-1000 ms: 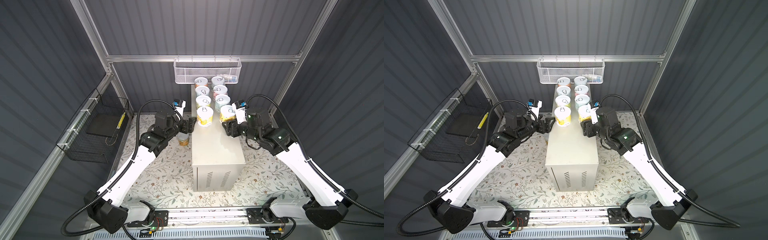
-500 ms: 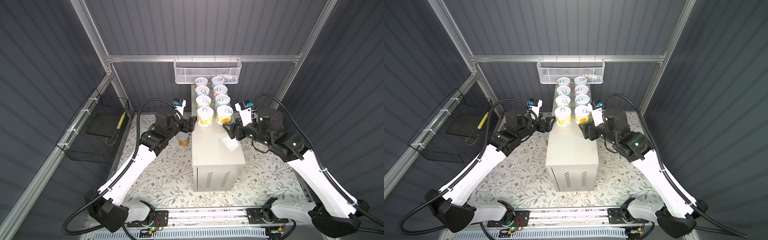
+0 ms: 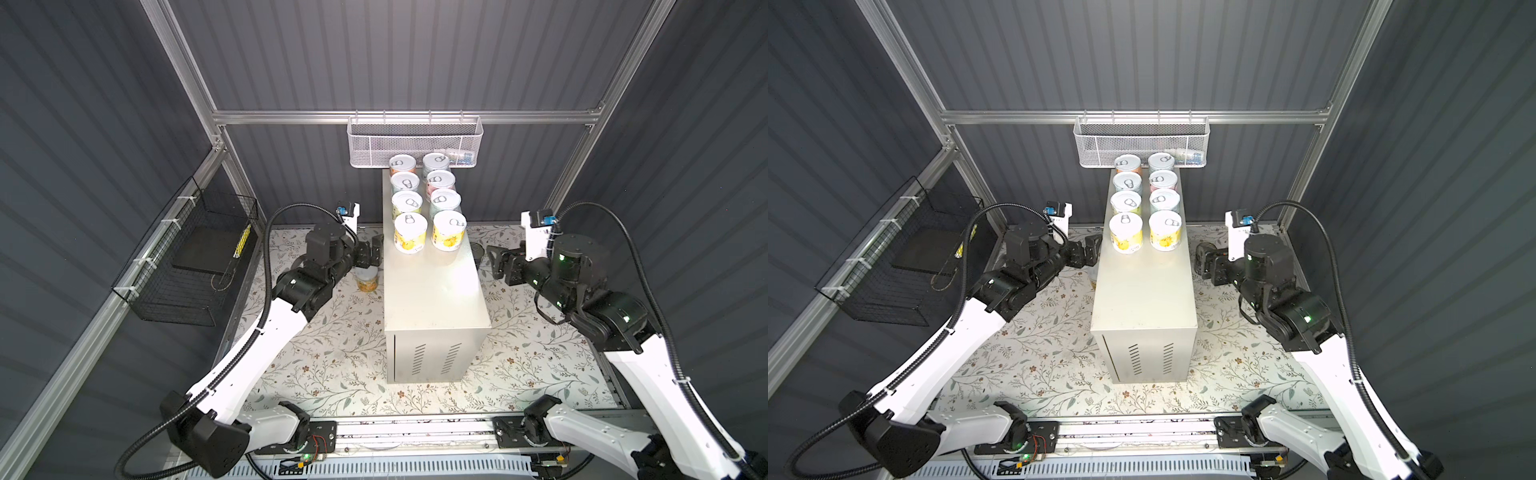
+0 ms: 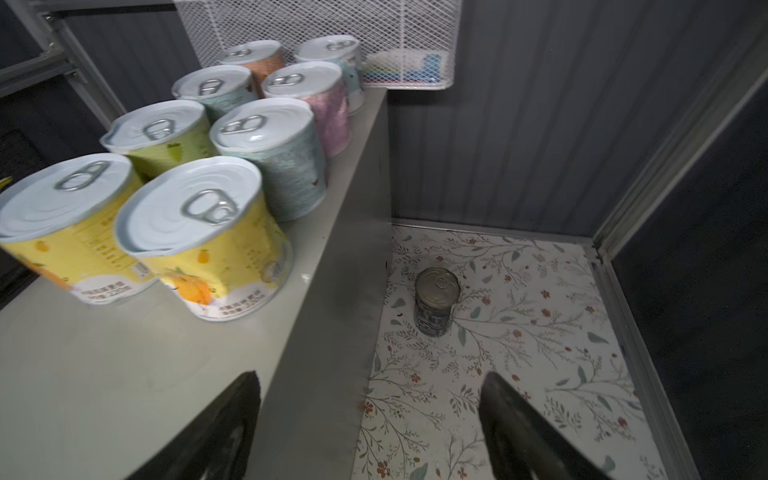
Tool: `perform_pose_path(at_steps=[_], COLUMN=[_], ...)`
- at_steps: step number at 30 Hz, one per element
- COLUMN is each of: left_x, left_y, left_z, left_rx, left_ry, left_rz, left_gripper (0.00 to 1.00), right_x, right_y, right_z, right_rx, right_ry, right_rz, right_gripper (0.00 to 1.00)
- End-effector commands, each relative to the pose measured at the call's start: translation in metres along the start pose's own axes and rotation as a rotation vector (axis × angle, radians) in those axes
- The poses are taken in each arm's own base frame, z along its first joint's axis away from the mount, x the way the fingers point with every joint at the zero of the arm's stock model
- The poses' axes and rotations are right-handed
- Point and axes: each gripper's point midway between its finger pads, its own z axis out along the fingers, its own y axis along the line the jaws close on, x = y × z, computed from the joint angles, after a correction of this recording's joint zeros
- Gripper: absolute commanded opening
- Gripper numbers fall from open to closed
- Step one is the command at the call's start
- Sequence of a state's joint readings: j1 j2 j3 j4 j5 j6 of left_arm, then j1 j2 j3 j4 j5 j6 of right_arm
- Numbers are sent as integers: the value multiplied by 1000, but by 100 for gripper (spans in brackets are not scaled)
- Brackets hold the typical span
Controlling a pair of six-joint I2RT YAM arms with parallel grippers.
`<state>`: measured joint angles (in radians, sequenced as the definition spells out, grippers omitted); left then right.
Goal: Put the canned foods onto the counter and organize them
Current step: 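Lower the left gripper onto the white-lidded floor can while the right descends, then close the left gripper on the white-lidded yellow can on the floor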
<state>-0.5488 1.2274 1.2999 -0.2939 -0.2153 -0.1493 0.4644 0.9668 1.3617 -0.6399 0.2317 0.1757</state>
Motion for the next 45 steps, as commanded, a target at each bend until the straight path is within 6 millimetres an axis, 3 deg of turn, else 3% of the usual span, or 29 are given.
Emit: perform_pose_path(at_steps=[1,6,11,15,21,24,30,45], left_x=[14,61,97,121,148,157,171,221], left_y=[29,59,58,58,54,51,40,49], left_z=[-5,26,58,80,113,131,158,186], left_rx=[-122,-126,-100,-99,-74,-53,2,-48], left_ry=[18,104,140,167,215,232,269,361], left_rz=[-12,-115,-107,-114,-132,-141,-158,-182], left_gripper=[100,100,100,99,100,100,100,99], right_x=[-5,22,56,74,85,101,110,100], right_y=[-17,-32,-39,-44,-39,-37,-36,-33], right_z=[-4,28,68,84,91,103,104,101], right_rx=[20,20,37,54,23,17,10,-2], right_ry=[-71,30,133,179,206,251,277,258], right_rz=[78,249,247,256,280,289,299,323], right_gripper=[97,99,99,99,99,99,99,99])
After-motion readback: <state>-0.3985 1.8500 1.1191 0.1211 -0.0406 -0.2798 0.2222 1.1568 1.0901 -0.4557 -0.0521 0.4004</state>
